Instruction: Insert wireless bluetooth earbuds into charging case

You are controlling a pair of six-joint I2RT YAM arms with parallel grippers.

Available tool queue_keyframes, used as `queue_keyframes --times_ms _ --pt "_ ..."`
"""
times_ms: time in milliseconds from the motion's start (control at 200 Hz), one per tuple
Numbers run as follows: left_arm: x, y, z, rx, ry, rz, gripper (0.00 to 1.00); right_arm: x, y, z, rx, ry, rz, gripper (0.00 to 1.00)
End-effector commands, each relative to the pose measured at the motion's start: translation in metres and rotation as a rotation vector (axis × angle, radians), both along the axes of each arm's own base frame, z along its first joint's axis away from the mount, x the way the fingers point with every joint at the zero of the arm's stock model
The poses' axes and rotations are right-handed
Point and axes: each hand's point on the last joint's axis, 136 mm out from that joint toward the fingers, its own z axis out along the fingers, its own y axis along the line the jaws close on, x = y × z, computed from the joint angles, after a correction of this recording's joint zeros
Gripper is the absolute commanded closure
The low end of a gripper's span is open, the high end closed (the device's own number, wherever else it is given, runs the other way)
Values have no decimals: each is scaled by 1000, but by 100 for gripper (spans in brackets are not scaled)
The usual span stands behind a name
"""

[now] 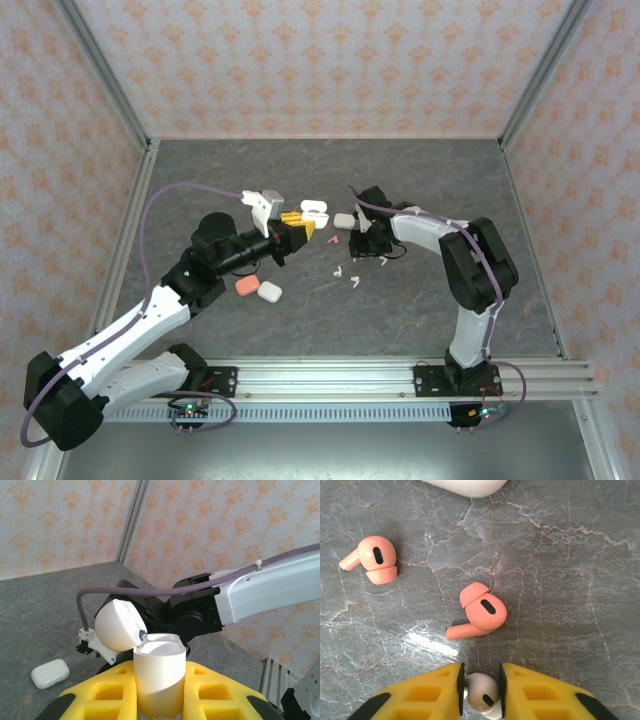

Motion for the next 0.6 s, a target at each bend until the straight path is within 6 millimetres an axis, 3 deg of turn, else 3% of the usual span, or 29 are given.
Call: queue_keyframes --times_ms 0,130,295,425,596 --pt "-1 -2 3 3 -17 -7 100 -7 4 -5 8 30 20 79" --pt "-1 -2 2 3 -17 -6 100 -7 5 6 21 17 20 82" --pt "-1 -2 3 1 -18 -5 100 -3 3 34 32 -47 14 82" --pt "0 -3 2 -2 -14 -7 100 0 2 65 54 -122 9 82" --pt "1 -6 3 -24 -15 -15 100 2 5 121 137 -253 3 82"
